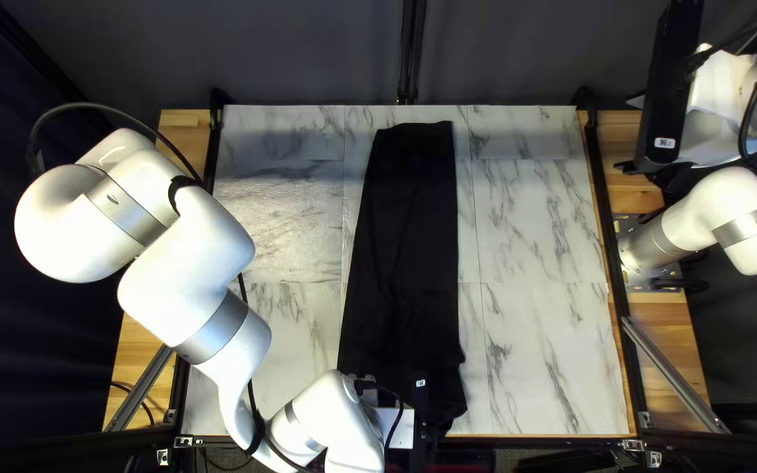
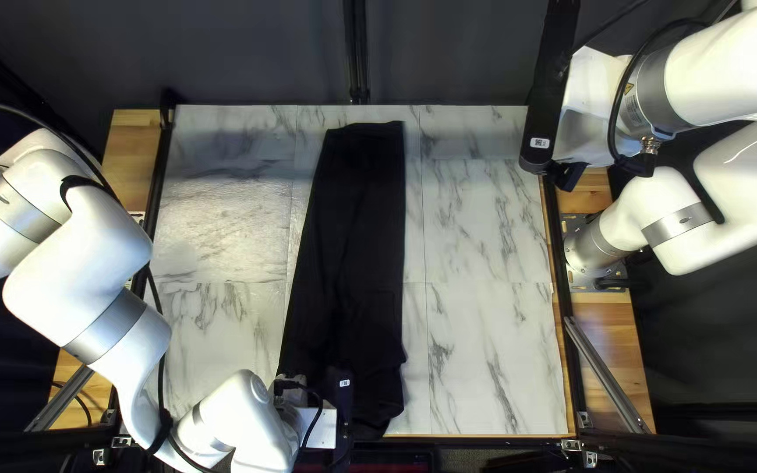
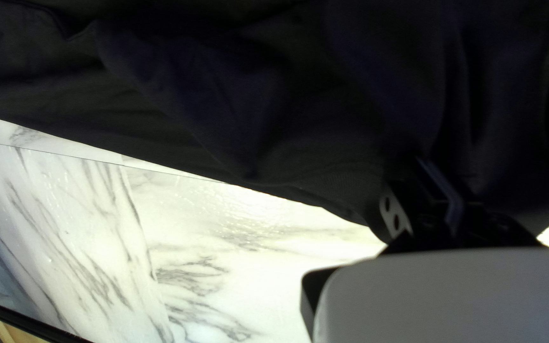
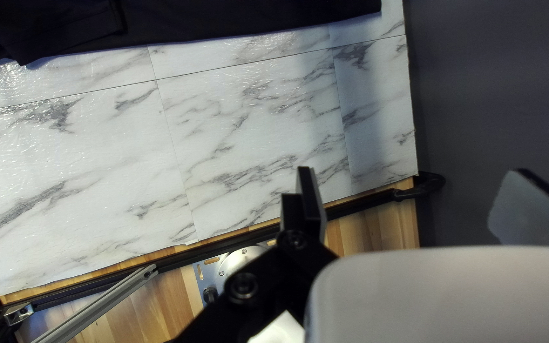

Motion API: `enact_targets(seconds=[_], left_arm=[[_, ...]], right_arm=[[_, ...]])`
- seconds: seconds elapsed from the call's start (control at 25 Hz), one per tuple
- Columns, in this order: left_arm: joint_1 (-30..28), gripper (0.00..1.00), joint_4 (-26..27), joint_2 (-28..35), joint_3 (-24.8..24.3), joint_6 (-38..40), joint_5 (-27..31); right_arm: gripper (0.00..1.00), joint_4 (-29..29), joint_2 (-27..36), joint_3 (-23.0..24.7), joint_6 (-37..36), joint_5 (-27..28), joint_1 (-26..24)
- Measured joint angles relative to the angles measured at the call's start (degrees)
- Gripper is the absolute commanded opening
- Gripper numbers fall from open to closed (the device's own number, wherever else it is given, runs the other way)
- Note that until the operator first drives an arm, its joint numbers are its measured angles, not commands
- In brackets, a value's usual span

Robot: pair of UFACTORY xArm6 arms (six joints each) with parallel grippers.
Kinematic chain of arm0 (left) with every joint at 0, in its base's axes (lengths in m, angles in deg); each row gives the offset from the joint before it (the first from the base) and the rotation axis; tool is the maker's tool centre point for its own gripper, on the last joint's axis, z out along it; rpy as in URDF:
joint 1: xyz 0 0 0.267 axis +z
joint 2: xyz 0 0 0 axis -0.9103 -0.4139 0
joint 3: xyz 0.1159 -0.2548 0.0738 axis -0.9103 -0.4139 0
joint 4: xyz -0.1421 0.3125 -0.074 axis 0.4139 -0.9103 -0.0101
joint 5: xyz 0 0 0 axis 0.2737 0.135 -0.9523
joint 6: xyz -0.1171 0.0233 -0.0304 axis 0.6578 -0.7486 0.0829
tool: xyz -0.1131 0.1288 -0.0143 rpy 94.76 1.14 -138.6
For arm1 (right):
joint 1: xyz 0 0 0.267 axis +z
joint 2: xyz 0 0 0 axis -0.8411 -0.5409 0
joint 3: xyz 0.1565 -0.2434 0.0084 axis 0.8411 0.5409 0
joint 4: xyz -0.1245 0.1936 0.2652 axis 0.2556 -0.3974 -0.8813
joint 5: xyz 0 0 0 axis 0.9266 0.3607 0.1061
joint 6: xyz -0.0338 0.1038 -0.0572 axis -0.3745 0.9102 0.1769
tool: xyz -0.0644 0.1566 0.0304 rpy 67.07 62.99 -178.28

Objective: Fold t-shirt

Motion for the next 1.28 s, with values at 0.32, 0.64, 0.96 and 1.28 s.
enact_targets(seconds=[0.32,0.64,0.96,1.28], left_arm=[[0.2,1.0,-0.3,2.0,-0.1,-0.7,1.7],[5.0,1.0,-2.9,6.7,-0.6,-5.5,5.5],[12.7,1.0,-5.3,8.4,-5.9,-11.4,0.5],[19.8,1.0,-5.3,10.9,-15.7,-16.0,-8.9]], right_arm=[[1.0,0.0,0.0,0.0,0.0,0.0,0.0],[1.0,0.0,0.0,0.0,0.0,0.0,0.0],[1.0,0.0,0.0,0.0,0.0,0.0,0.0],[1.0,0.0,0.0,0.0,0.0,0.0,0.0]])
